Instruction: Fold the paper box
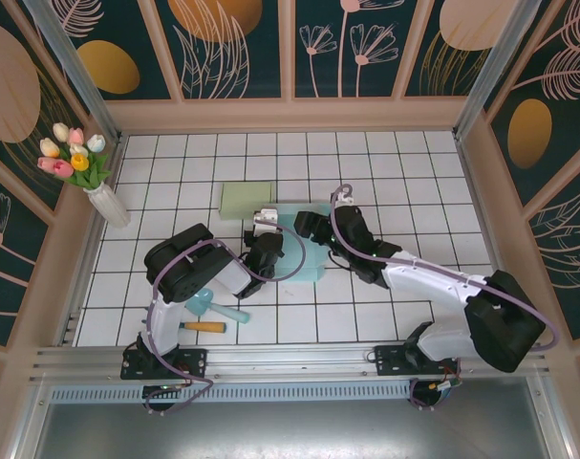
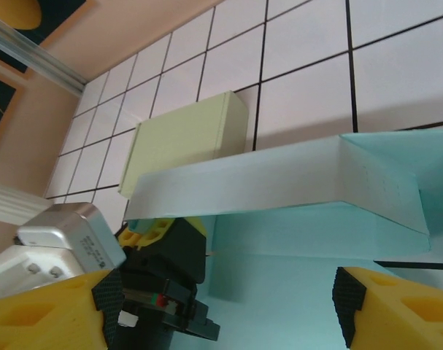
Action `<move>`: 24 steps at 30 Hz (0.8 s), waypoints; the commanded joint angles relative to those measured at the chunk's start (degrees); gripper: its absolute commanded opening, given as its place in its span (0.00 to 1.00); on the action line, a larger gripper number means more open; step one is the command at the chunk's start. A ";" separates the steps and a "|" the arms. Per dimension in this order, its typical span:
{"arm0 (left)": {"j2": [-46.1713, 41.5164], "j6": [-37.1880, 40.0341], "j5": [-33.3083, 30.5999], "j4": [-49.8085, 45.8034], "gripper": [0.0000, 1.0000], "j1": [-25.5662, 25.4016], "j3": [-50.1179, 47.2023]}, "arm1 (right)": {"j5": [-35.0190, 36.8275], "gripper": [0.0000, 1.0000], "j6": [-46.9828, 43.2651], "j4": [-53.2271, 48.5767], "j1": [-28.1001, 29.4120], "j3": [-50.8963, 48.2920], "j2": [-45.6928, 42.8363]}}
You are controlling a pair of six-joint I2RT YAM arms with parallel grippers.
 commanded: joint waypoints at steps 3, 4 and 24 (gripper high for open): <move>1.66 1.77 0.22 -2.39 0.10 -0.14 0.56 | 2.78 0.79 3.41 6.47 -0.64 -2.34 3.00; 1.66 1.73 0.24 -2.50 0.10 -0.18 0.57 | 2.87 0.78 4.02 7.33 -1.09 -2.67 3.29; 1.72 2.01 0.77 -2.73 0.10 -0.15 0.63 | -7.69 0.78 1.90 21.48 -7.36 -4.65 9.82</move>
